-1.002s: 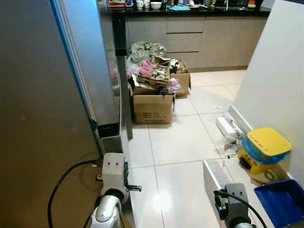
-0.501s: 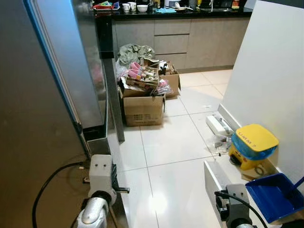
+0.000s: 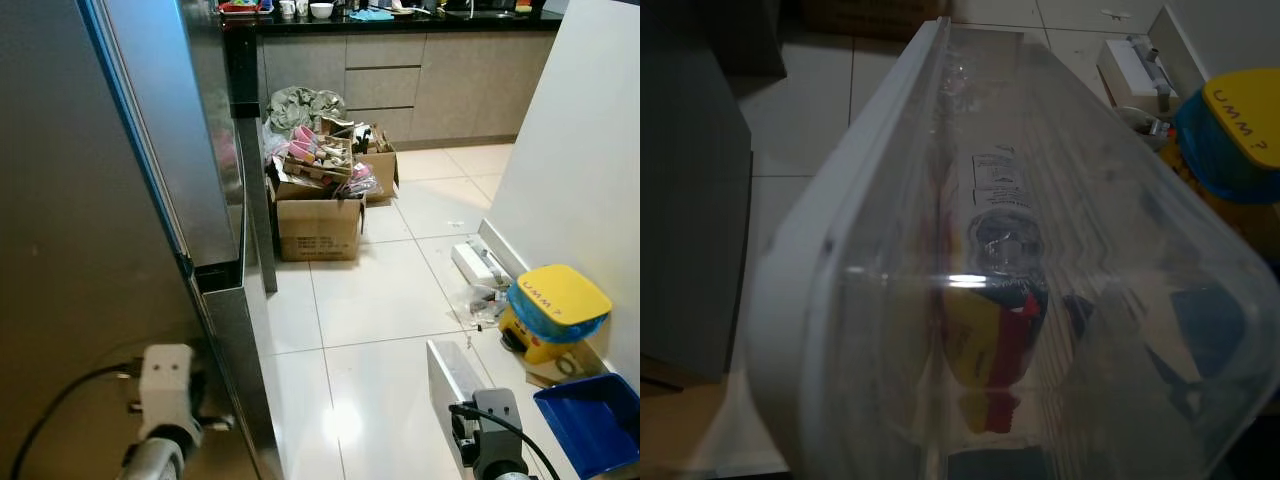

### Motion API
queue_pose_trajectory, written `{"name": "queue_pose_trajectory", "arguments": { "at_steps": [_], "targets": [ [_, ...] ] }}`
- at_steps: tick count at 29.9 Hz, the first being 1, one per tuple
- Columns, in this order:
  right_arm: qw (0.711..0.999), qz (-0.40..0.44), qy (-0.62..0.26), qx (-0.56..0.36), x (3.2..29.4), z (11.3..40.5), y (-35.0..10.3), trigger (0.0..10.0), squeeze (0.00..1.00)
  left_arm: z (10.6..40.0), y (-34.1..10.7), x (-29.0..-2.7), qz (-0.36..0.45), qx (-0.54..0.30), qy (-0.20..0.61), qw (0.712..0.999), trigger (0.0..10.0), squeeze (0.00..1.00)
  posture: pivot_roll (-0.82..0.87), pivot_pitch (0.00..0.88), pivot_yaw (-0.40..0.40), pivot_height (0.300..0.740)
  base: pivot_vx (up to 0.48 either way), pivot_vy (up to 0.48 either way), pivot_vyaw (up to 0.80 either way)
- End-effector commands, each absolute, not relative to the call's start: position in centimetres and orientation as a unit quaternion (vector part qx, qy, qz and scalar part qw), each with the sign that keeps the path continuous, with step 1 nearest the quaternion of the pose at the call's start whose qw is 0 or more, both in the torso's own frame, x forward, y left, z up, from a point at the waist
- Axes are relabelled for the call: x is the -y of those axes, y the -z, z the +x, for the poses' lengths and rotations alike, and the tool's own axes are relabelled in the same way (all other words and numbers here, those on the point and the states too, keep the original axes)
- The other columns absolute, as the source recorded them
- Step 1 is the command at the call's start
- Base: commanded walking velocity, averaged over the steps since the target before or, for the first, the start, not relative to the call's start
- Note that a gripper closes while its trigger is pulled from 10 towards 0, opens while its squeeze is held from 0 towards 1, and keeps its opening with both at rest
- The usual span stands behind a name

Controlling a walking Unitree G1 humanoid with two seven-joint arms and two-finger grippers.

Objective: Restocking fridge

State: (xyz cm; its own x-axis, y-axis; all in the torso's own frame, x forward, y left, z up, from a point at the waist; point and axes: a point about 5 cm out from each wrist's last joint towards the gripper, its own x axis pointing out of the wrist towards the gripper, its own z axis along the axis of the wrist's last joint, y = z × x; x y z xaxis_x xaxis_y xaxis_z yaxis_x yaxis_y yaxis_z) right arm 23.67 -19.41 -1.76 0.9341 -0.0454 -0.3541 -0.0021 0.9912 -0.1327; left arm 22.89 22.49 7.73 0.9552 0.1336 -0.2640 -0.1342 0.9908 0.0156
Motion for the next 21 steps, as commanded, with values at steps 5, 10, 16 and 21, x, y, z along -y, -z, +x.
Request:
{"name": "queue_pose_trajectory", "arguments": {
  "at_steps": [5, 10, 16, 21],
  "targets": [
    [0.982, -0.065, 0.012, -0.175, 19.2, 23.6, 1.8, 10.0, 0.00, 24.7, -8.4, -21.7, 0.003, -0.105, -0.085, 0.991, 10.0, 0.00, -0.08, 0.065, -0.014, 0.740, 0.000, 0.000, 0.00],
    [0.982, -0.064, 0.013, -0.175, 19.2, 23.6, 1.8, 10.0, 0.00, 25.2, -8.8, -22.2, 0.016, -0.097, -0.113, 0.989, 10.0, 0.00, -0.09, 0.064, -0.012, 0.740, 0.000, 0.000, 0.00],
    [0.982, -0.063, 0.014, -0.176, 19.2, 23.6, 1.8, 10.0, 0.00, 25.5, -8.6, -22.2, -0.017, -0.104, -0.104, 0.989, 10.0, 0.00, -0.08, 0.063, -0.008, 0.740, 0.000, 0.000, 0.00],
    [0.982, -0.062, 0.015, -0.176, 19.1, 23.5, 1.9, 10.0, 0.00, 26.0, -8.8, -20.8, -0.033, -0.099, -0.073, 0.992, 10.0, 0.00, -0.09, 0.063, -0.007, 0.740, 0.000, 0.000, 0.00]
  ]
}}
